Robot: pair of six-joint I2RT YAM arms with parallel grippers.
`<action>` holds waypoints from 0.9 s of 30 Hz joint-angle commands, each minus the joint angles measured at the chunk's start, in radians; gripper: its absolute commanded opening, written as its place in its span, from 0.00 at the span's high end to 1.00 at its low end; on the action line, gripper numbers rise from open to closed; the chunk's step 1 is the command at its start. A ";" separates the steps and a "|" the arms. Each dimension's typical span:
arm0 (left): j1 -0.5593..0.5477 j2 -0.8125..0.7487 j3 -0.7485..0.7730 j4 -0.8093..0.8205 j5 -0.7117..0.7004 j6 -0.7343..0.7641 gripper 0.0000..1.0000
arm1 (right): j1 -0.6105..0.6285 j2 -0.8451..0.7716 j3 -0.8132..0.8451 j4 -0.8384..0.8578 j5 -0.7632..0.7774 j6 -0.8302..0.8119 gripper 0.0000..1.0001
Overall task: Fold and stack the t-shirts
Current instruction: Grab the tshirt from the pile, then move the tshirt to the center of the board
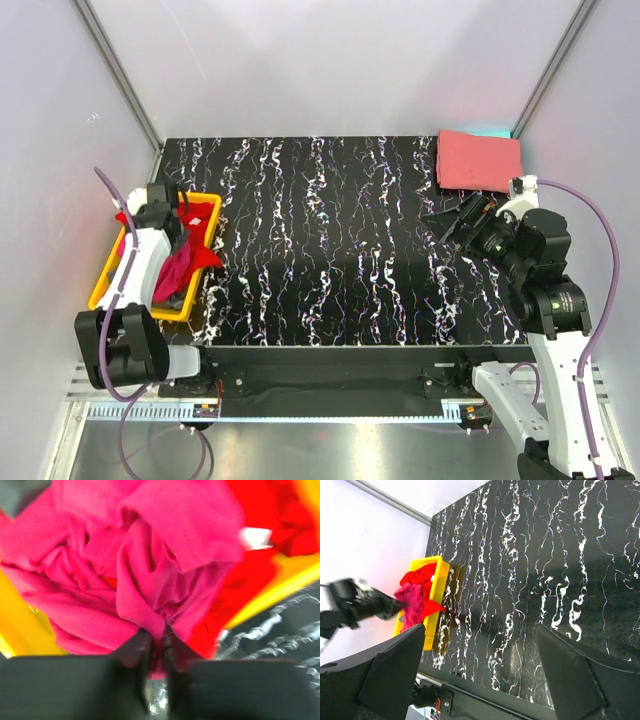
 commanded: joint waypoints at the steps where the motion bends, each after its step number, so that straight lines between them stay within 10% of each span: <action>1: -0.005 -0.061 0.214 0.047 0.145 0.040 0.98 | 0.003 -0.004 0.025 0.045 -0.025 -0.007 0.00; 11: -0.321 -0.170 0.639 0.493 0.803 -0.082 1.00 | 0.003 0.022 0.093 0.009 0.031 -0.016 0.00; 18: -0.441 -0.242 0.174 0.616 0.848 -0.101 0.90 | 0.003 0.056 0.077 -0.076 0.122 -0.012 0.00; 23: -0.452 -0.193 -0.109 0.494 0.755 -0.020 0.40 | 0.003 0.105 -0.027 -0.085 0.094 0.000 0.00; 27: -0.484 -0.158 -0.180 0.317 0.612 0.105 0.32 | 0.003 0.151 -0.136 -0.059 0.070 0.025 0.03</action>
